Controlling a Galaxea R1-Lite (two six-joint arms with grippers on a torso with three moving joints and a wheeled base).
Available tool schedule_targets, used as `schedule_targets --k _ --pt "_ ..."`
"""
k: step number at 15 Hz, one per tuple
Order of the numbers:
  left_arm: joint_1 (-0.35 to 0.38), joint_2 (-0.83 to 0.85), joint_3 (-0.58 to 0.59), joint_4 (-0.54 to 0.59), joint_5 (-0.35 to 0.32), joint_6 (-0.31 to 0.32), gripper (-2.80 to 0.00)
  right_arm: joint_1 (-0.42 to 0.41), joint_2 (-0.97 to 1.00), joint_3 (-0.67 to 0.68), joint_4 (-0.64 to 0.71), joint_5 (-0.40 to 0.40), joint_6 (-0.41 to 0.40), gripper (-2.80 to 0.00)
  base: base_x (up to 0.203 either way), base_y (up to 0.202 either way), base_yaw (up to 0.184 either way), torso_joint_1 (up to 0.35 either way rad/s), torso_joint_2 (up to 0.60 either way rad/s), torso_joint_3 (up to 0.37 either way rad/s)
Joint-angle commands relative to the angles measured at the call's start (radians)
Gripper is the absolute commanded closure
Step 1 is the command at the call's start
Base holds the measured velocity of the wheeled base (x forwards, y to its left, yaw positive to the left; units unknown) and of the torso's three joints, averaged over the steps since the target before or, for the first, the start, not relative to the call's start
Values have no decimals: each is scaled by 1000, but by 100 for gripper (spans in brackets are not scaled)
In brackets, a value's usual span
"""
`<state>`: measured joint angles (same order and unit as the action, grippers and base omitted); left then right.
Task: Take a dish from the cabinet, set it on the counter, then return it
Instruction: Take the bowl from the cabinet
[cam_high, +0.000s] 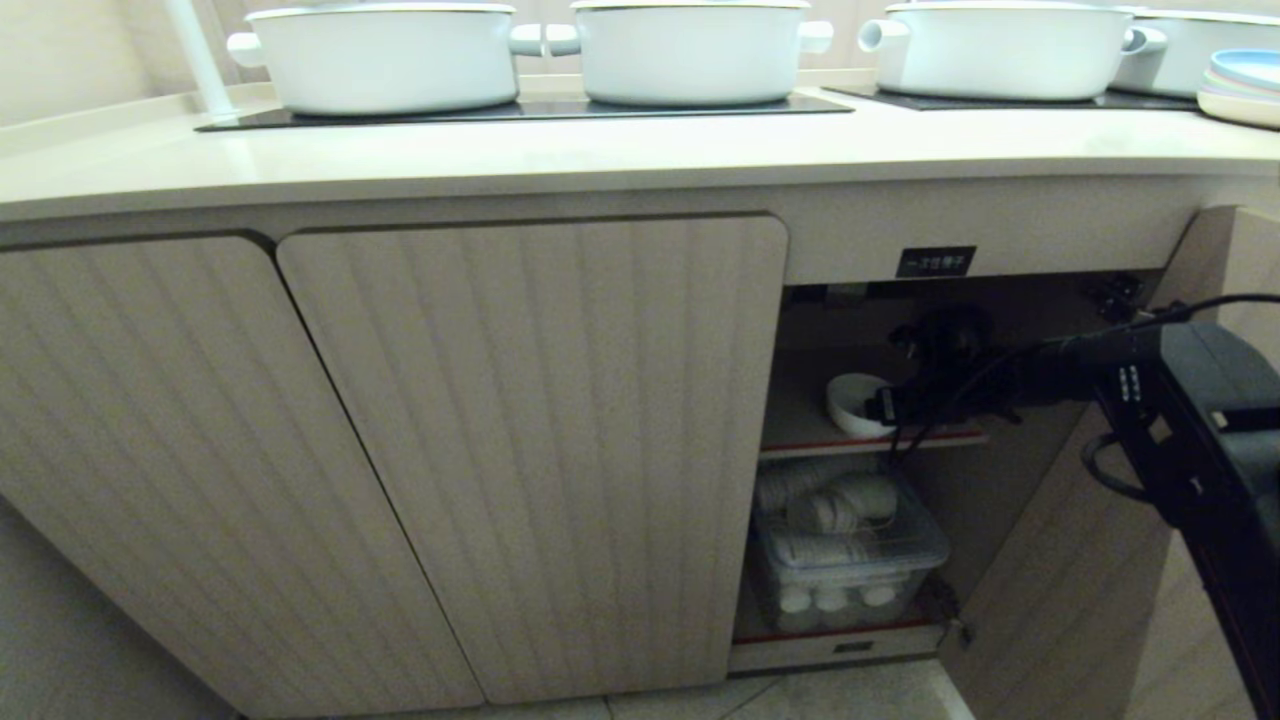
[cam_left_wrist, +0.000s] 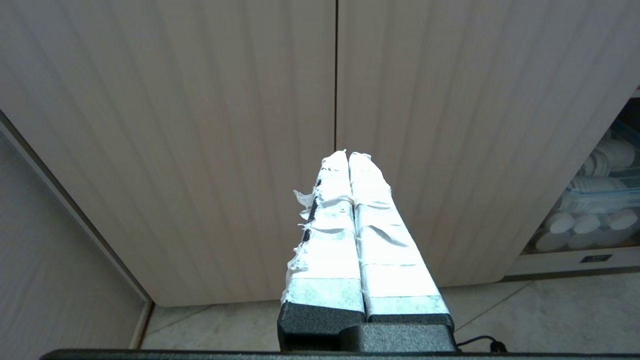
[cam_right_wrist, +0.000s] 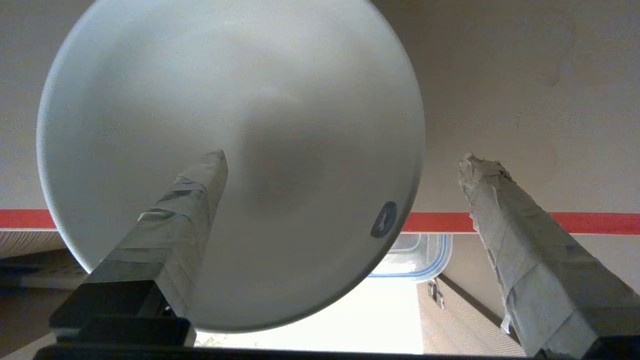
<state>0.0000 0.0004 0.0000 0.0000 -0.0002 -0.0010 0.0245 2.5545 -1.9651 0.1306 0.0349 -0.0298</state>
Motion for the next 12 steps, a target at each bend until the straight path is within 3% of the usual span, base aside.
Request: schedule_targets --k 1,12 --pt "0 0 0 0 0 0 0 0 -2 0 1 0 -1 -280 0 0 0 0 0 0" --pt "1 0 0 0 0 0 0 -3 23 0 -31 -3 -1 -280 0 0 0 0 0 0"
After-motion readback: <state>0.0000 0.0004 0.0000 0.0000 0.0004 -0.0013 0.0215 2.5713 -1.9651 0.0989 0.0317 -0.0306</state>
